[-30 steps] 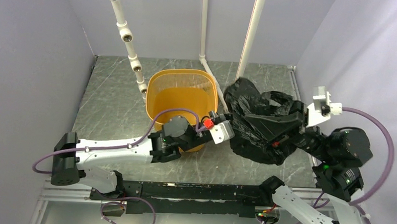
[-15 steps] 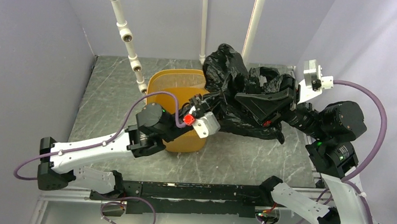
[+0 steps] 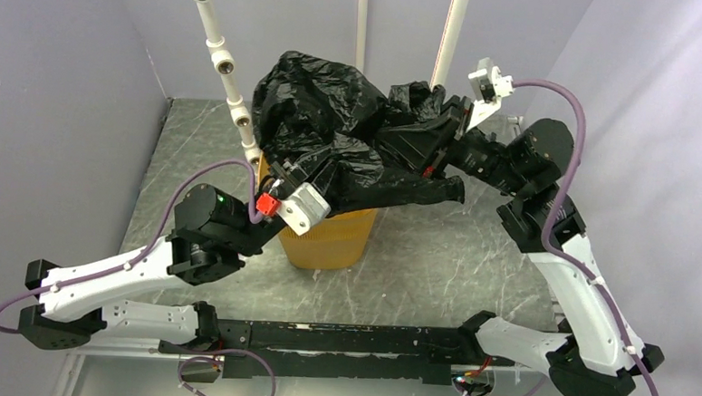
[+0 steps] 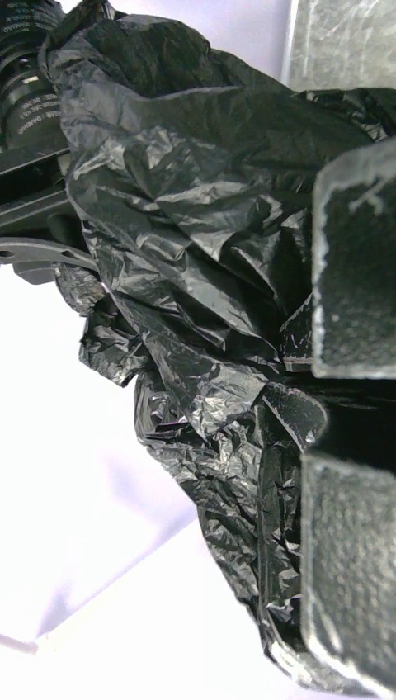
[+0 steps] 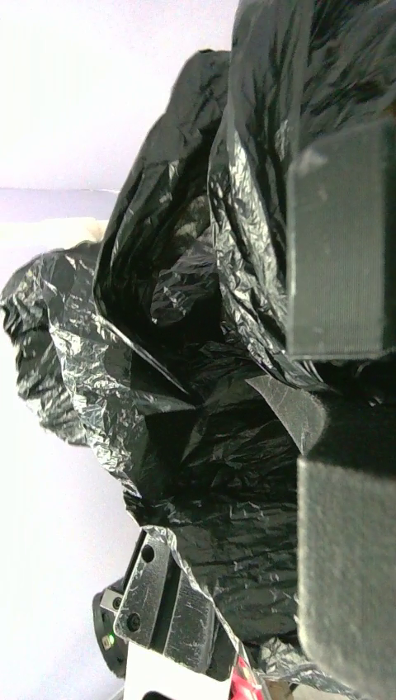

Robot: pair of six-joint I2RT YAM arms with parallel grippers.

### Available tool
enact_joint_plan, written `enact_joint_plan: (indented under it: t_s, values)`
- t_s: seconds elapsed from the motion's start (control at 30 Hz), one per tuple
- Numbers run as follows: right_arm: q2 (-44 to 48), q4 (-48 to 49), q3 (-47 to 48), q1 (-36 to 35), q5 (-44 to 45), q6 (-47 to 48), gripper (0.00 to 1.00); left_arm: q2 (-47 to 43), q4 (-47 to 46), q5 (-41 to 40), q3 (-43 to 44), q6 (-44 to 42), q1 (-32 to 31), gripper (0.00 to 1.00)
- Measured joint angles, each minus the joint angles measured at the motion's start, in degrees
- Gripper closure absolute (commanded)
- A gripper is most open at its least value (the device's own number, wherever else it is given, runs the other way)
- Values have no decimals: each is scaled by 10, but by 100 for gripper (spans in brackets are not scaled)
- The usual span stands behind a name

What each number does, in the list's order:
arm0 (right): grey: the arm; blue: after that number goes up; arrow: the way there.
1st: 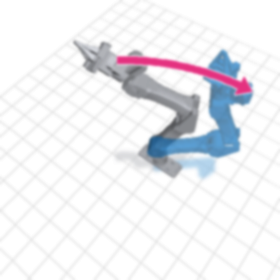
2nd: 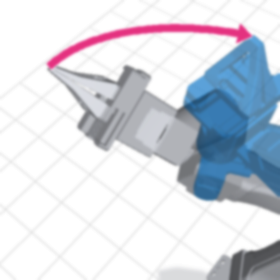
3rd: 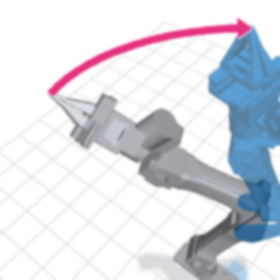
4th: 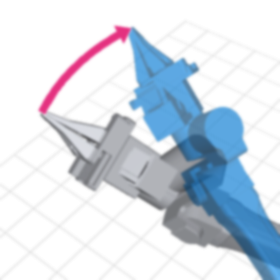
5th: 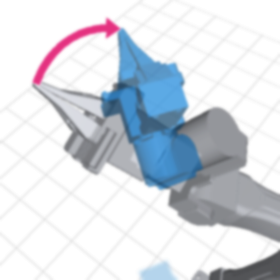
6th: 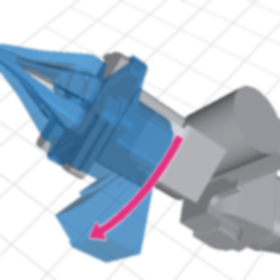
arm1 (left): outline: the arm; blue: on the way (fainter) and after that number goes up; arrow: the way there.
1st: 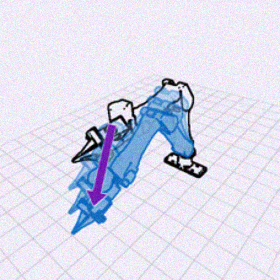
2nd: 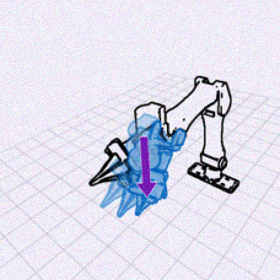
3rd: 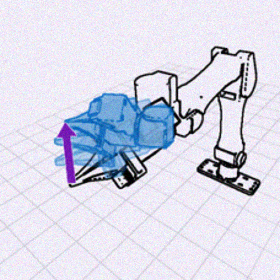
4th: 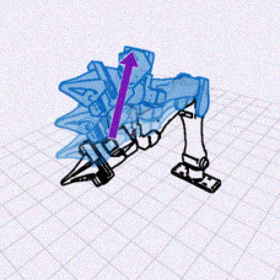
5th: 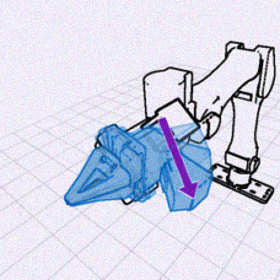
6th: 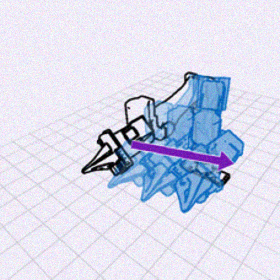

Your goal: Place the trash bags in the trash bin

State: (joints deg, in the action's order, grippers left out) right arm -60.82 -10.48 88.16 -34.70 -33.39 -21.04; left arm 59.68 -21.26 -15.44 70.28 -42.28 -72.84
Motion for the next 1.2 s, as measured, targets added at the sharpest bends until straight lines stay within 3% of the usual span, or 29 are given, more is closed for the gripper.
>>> enact_joint_plan:
  t_s: [0.27, 0.47, 0.83, 1.2]
  values:
    - [-28, 2, 27, 0, 0, 0, 96, -35, 47, -65, -64, 69, 17, 97]
    - [-59, 2, 80, 0, -2, 1, 96, -50, 101, -80, -92, 163, 72, 98]
    - [-151, -33, 143, 0, -2, 7, 96, -65, 195, -57, -119, 351, 227, 98]
    - [-259, -75, 228, 0, -17, 15, 94, -85, 250, -9, -172, 506, 317, 98]
